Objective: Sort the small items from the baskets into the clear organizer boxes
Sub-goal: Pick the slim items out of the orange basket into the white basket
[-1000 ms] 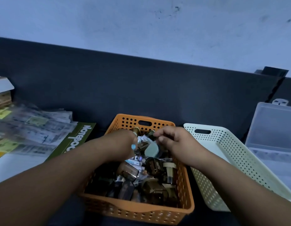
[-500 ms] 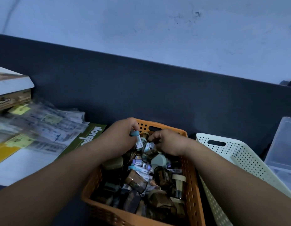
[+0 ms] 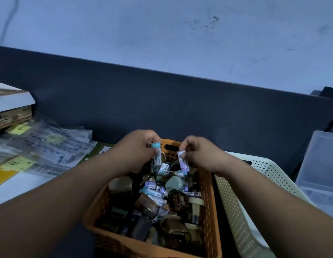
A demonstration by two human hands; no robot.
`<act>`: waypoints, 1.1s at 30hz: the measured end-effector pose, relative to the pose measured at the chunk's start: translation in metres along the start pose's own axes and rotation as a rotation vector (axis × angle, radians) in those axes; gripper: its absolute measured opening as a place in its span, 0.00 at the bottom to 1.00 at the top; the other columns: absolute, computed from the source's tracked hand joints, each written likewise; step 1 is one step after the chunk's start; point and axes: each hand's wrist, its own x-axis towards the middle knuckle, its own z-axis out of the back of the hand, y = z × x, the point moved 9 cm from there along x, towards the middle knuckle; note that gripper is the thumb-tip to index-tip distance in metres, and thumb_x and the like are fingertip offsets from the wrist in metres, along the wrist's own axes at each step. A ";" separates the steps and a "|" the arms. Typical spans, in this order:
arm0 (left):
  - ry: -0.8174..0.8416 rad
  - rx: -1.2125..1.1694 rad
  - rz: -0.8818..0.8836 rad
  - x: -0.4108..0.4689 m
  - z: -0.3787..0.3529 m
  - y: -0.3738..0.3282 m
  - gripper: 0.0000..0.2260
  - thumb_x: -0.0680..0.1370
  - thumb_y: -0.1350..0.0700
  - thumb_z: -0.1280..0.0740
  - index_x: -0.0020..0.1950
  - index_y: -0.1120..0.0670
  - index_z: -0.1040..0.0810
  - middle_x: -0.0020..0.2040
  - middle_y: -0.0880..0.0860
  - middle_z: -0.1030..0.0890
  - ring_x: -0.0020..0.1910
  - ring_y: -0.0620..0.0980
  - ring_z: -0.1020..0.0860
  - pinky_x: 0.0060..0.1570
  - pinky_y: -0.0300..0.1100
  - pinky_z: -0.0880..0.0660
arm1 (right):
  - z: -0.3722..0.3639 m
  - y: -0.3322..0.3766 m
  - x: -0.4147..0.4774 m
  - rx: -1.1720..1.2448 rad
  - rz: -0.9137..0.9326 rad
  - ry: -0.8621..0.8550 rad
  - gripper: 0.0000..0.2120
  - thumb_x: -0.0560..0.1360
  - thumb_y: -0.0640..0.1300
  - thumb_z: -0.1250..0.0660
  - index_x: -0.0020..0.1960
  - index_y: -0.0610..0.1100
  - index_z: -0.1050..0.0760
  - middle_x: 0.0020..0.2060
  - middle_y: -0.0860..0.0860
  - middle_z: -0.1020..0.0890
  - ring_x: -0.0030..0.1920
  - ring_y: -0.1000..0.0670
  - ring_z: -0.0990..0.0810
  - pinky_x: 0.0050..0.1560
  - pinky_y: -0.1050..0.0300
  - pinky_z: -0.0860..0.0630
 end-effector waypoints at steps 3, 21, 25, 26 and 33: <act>0.026 -0.056 -0.052 0.012 -0.011 -0.030 0.04 0.75 0.59 0.32 0.47 0.52 0.21 0.33 0.52 0.23 0.32 0.47 0.26 0.36 0.42 0.29 | 0.035 0.001 -0.022 0.077 0.034 -0.096 0.04 0.76 0.34 0.34 0.48 0.41 0.24 0.35 0.50 0.22 0.33 0.54 0.26 0.35 0.61 0.29; 0.269 0.045 -0.190 0.033 -0.176 -0.146 0.11 0.76 0.58 0.35 0.57 0.50 0.22 0.46 0.49 0.20 0.44 0.47 0.22 0.42 0.40 0.25 | 0.139 -0.104 -0.131 -0.161 -0.192 -0.340 0.06 0.76 0.40 0.34 0.49 0.49 0.22 0.45 0.52 0.18 0.48 0.48 0.19 0.49 0.55 0.24; 0.176 0.059 -0.141 0.041 -0.138 -0.121 0.10 0.76 0.58 0.32 0.57 0.52 0.22 0.43 0.45 0.21 0.38 0.42 0.24 0.37 0.36 0.30 | 0.130 -0.078 -0.117 -0.155 -0.083 -0.344 0.05 0.77 0.42 0.34 0.50 0.50 0.22 0.39 0.57 0.21 0.40 0.56 0.23 0.39 0.62 0.29; 0.148 0.061 -0.121 0.042 -0.124 -0.112 0.11 0.76 0.58 0.31 0.57 0.52 0.22 0.43 0.46 0.21 0.40 0.43 0.23 0.40 0.37 0.29 | 0.123 -0.069 -0.111 -0.154 -0.049 -0.328 0.04 0.77 0.42 0.34 0.50 0.49 0.22 0.38 0.57 0.21 0.38 0.56 0.24 0.37 0.65 0.30; 0.014 0.249 -0.006 0.025 -0.036 -0.038 0.11 0.76 0.55 0.32 0.57 0.49 0.23 0.51 0.48 0.20 0.49 0.47 0.22 0.52 0.46 0.24 | 0.039 0.007 -0.063 -0.171 0.179 -0.105 0.05 0.75 0.40 0.32 0.49 0.49 0.22 0.39 0.56 0.21 0.42 0.54 0.23 0.44 0.62 0.28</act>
